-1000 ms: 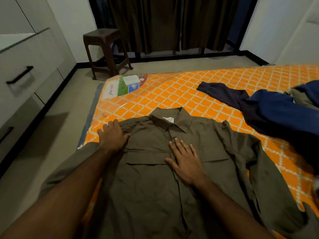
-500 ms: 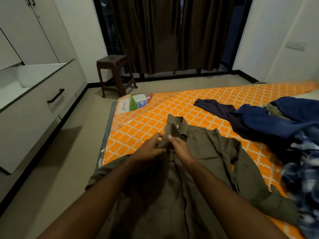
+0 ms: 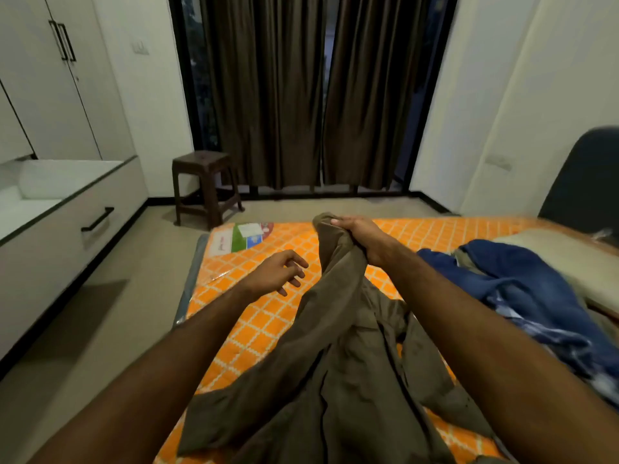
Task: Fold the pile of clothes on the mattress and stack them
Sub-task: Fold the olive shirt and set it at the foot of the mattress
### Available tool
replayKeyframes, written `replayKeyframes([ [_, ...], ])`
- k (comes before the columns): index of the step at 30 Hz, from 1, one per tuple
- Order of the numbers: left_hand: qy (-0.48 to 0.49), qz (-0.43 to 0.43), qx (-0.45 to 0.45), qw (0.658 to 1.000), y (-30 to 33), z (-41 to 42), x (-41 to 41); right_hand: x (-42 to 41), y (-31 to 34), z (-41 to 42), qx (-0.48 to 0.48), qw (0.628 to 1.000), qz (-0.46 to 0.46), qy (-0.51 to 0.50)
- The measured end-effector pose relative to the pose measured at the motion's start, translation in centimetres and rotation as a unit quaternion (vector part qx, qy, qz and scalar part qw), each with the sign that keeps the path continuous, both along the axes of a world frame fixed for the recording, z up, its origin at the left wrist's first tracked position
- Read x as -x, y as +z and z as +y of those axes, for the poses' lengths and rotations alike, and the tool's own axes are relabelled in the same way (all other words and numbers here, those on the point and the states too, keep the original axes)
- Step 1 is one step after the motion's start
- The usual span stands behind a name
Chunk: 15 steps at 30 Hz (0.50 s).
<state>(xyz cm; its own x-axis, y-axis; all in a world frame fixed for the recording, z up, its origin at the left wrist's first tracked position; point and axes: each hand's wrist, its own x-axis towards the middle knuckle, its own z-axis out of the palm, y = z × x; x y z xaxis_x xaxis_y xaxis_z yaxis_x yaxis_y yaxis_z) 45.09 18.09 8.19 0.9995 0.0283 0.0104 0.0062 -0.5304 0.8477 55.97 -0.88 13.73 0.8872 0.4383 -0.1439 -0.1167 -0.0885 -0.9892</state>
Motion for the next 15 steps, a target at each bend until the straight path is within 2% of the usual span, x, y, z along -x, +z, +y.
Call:
replayKeyframes([
  [2, 0.023, 0.001, 0.004, 1.0, 1.1, -0.3, 0.1, 0.3, 4.5, -0.4, 0.038, 0.998, -0.003, 0.052],
  [4, -0.003, 0.059, 0.009, 0.998, 2.7, -1.3, 0.2, 0.9, 8.8, -0.5, 0.08, 0.991, -0.033, 0.104],
  [6, -0.064, 0.133, -0.067, 0.987, 4.2, -2.6, 0.9, 2.2, 13.1, -0.4, 0.104, 0.98, -0.066, 0.158],
  [7, -0.081, 0.131, -0.095, 0.983, 4.6, -3.0, 0.9, 2.9, 15.3, -0.3, 0.114, 0.973, -0.089, 0.178],
  [9, -0.064, 0.049, -0.07, 0.994, 4.9, -3.3, 0.5, 4.2, 18.9, -0.5, 0.131, 0.959, -0.131, 0.215],
  [11, 0.008, -0.042, -0.013, 0.999, 5.2, -3.5, -0.3, 5.4, 22.1, -1.0, 0.146, 0.946, -0.169, 0.234],
  [13, 0.133, -0.126, 0.07, 0.981, 6.2, -3.1, -0.9, 6.0, 24.6, -1.6, 0.144, 0.938, -0.191, 0.25],
  [15, 0.244, -0.159, 0.112, 0.95, 6.3, -1.4, -3.3, 6.7, 27.1, -2.7, 0.127, 0.934, -0.217, 0.255],
])
